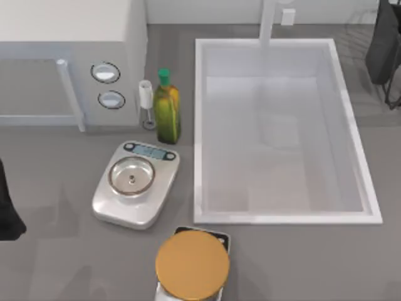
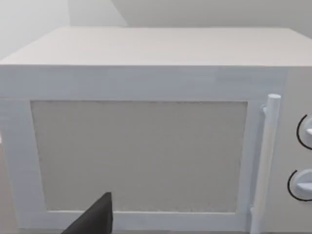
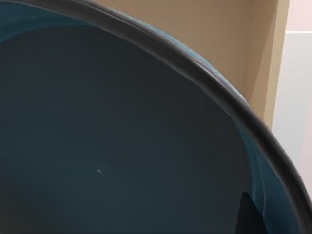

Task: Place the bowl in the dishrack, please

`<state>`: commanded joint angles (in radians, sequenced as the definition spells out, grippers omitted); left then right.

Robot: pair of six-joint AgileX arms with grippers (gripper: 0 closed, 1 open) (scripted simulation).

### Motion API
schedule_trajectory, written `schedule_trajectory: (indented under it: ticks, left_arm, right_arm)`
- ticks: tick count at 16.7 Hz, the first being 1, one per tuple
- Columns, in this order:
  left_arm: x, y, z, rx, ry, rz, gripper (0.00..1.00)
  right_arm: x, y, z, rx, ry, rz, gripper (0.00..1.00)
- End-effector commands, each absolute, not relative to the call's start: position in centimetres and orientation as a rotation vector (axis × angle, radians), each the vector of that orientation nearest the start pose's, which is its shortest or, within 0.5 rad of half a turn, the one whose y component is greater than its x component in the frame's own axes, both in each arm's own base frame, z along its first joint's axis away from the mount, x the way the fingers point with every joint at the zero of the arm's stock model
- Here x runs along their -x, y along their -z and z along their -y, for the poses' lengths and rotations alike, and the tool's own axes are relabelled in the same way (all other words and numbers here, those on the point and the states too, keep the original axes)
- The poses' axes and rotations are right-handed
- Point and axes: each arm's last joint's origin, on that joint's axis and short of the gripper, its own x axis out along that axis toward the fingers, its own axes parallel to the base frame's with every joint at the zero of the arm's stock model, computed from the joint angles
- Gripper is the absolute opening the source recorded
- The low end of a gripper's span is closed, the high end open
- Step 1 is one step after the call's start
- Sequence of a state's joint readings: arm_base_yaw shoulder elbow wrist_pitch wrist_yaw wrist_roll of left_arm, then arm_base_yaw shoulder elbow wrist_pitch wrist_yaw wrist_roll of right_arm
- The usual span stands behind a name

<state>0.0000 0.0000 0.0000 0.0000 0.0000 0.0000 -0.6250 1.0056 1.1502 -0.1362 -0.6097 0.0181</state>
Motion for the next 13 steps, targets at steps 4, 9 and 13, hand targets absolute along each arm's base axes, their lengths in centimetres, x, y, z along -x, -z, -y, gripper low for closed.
schedule_trajectory:
  ticks: [4, 9, 13]
  left_arm:
    - [-10.6, -16.0, 0.1, 0.000, 0.000, 0.000, 1.00]
    - [-10.6, -16.0, 0.1, 0.000, 0.000, 0.000, 1.00]
    - [-10.6, -16.0, 0.1, 0.000, 0.000, 0.000, 1.00]
  right_arm:
    - [-22.6, -39.8, 12.5, -0.006, 0.012, -0.007, 0.00]
    - [-31.2, -32.8, 14.1, 0.000, 0.014, -0.001, 0.00]
    - [-36.0, -26.2, 12.6, 0.007, 0.011, 0.014, 0.00]
